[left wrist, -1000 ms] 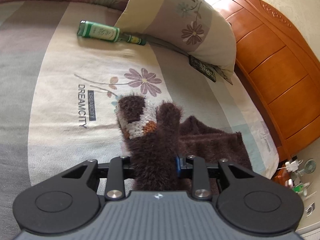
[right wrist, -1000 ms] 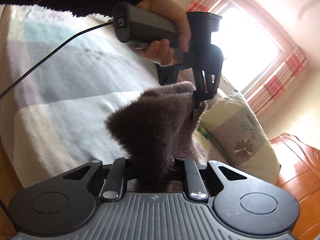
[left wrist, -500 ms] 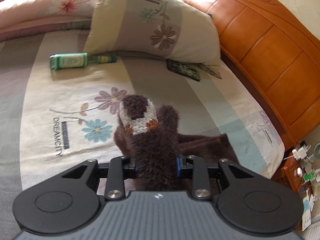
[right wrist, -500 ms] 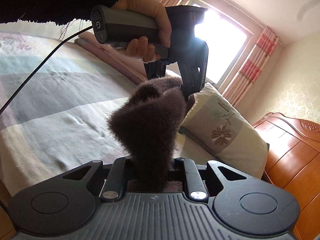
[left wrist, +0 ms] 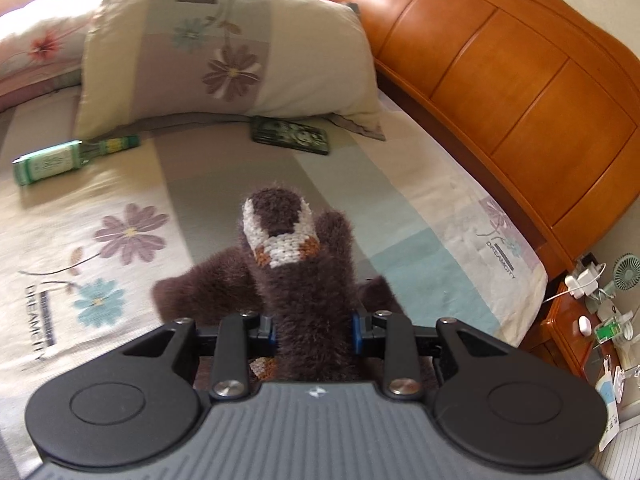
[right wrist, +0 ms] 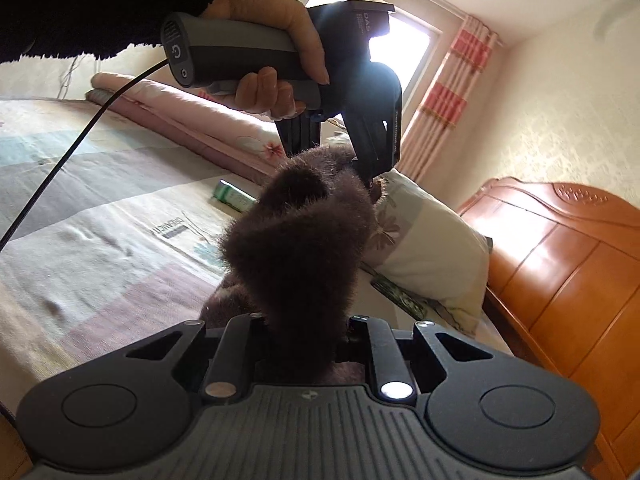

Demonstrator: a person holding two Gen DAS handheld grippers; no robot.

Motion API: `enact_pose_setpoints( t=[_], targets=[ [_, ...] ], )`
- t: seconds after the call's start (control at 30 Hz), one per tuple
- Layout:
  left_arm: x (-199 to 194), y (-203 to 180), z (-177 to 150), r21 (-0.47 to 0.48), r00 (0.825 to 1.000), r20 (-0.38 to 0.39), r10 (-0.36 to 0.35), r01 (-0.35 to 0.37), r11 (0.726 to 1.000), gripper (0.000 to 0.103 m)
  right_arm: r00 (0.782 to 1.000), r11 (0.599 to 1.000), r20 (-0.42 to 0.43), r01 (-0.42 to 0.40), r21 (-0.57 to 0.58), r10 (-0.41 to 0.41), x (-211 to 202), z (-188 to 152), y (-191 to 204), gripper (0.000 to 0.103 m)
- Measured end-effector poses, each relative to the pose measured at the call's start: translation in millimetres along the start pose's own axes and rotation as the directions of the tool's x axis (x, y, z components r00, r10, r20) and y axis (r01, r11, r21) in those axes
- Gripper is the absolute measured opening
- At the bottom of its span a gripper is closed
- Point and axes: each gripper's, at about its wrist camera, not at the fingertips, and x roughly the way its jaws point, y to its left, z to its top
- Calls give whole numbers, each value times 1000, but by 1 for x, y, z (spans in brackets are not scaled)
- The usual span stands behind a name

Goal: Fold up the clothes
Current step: 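Lift the held sweater with both grippers and turn it over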

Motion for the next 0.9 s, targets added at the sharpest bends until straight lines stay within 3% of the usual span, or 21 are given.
enact_pose_setpoints(
  t=[0.3,0.6,0.73,0.9],
  targets=[
    [64,-45,8,47,995,-100,13,-9,999,30,997,991,-71,-16,133,26,13,-35,-37,20],
    [121,-71,14,89,981,-191,38,-21,996,30,989,957,-122,-48,285,86,21,-68,-72,20],
    [137,-78,14,81,975,-220,38,-20,996,37,978,906,-135,-91,413,159,26,-85,-92,20],
    [132,-79,18,56,978,-209,-14,27,998,42,956,799,-113,-158,580,271,35,-108,-112,22]
  ],
)
